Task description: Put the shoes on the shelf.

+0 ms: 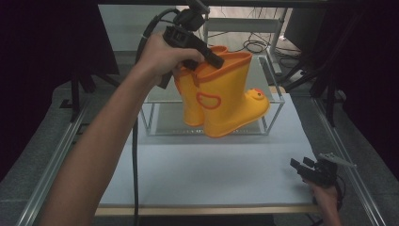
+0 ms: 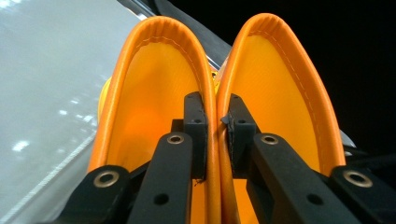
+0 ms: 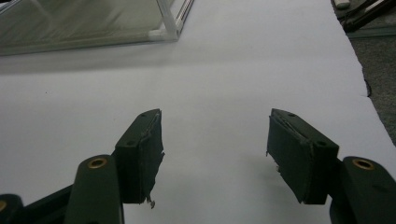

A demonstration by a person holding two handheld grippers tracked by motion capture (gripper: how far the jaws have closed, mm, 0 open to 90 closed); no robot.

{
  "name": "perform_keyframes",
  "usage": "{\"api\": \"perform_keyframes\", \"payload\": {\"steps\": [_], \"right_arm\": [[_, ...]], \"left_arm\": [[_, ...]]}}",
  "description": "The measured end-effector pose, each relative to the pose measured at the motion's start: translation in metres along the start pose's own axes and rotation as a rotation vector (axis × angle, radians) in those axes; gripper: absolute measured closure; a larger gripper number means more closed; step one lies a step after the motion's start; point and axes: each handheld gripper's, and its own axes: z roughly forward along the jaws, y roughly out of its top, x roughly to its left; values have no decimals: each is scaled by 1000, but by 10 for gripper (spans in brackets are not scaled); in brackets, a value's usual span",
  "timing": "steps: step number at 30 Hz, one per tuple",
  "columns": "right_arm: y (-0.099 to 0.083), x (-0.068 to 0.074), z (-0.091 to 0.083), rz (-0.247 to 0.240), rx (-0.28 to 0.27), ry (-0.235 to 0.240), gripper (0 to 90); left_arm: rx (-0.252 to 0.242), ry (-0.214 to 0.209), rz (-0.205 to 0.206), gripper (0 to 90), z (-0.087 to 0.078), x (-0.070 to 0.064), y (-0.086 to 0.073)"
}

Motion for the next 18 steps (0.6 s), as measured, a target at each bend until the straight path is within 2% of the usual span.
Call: {"api": "perform_keyframes", "payload": {"steps": [3,4,8,12,14,15,18], "right_arm": [[0,0,0,1,1,0,353],[0,0,0,-1,2,0,353],[0,0,0,2,-2,3,353],[0,0,1,-1,1,5,353],[0,0,2,-2,1,6,353],[0,0,2,-2,1,6,353],[0,1,2,-5,0,6,353]], "left_arm": [[-9,25,-13,820,-2,4,7],[-18,52,-33,820,-3,11,14],[-40,97,-81,821,0,24,21],[-57,133,-111,821,4,32,26],[-71,164,-150,821,6,42,32],[-71,164,-150,821,6,42,32],[-90,218,-199,821,12,53,37]]}}
